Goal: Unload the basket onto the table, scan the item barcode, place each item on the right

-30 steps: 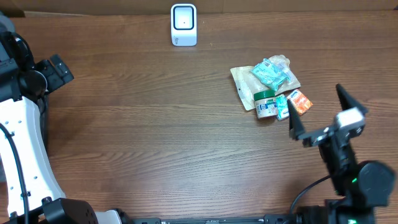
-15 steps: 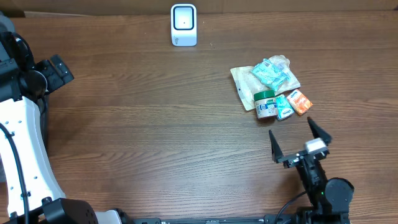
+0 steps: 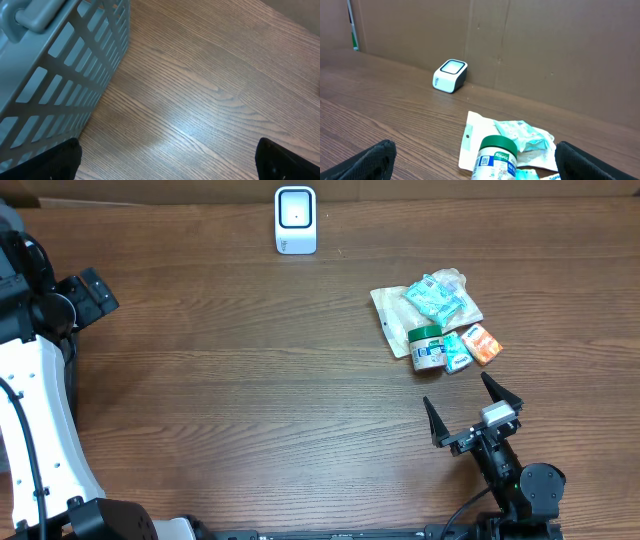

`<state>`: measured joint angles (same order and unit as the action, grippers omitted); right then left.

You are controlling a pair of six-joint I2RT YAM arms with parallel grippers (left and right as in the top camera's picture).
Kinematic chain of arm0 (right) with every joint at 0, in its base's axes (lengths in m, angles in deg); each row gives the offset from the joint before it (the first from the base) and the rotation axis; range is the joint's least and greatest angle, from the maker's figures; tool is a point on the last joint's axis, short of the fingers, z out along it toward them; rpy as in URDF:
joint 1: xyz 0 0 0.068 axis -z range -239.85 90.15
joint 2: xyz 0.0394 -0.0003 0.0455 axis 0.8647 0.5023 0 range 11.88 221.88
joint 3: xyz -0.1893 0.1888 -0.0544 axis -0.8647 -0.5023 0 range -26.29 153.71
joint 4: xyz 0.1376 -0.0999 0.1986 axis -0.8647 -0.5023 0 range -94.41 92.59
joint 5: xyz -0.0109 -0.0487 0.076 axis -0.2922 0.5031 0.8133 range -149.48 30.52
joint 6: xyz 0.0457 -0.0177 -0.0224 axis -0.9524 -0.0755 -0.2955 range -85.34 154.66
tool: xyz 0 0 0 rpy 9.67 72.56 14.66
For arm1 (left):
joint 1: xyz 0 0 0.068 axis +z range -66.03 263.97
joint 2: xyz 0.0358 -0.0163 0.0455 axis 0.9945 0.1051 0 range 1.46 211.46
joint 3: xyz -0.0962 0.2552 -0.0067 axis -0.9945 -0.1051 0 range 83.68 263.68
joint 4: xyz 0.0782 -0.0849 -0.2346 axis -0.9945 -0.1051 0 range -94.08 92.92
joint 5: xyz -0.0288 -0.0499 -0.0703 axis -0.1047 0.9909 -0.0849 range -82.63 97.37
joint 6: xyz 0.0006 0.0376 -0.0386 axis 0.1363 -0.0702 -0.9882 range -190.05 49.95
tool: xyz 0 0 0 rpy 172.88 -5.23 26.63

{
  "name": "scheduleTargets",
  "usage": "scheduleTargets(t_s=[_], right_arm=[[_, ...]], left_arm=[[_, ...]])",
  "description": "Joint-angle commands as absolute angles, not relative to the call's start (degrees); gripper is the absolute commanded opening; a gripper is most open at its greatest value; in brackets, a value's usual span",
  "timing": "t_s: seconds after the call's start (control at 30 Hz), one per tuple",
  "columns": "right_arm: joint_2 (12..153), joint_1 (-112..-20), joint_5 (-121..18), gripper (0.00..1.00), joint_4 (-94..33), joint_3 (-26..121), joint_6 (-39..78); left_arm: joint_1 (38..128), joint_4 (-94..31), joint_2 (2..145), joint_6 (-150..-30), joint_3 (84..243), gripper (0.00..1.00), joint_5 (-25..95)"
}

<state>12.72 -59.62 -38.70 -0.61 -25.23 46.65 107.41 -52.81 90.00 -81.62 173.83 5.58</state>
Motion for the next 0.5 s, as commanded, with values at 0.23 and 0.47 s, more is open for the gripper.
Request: scheduleTargets(t_s=[0.23, 0.47], right_arm=[[12.0, -59.9, -38.4, 1.0, -0.5, -25.8, 46.4], [12.0, -59.9, -38.4, 1.0, -0.5, -25.8, 46.4]], left_arm=[[107.4, -52.8, 90.3, -80.7, 174.5, 1.0, 5.5], [106.4, -52.8, 88.1, -80.7, 174.4, 1.0, 5.4]])
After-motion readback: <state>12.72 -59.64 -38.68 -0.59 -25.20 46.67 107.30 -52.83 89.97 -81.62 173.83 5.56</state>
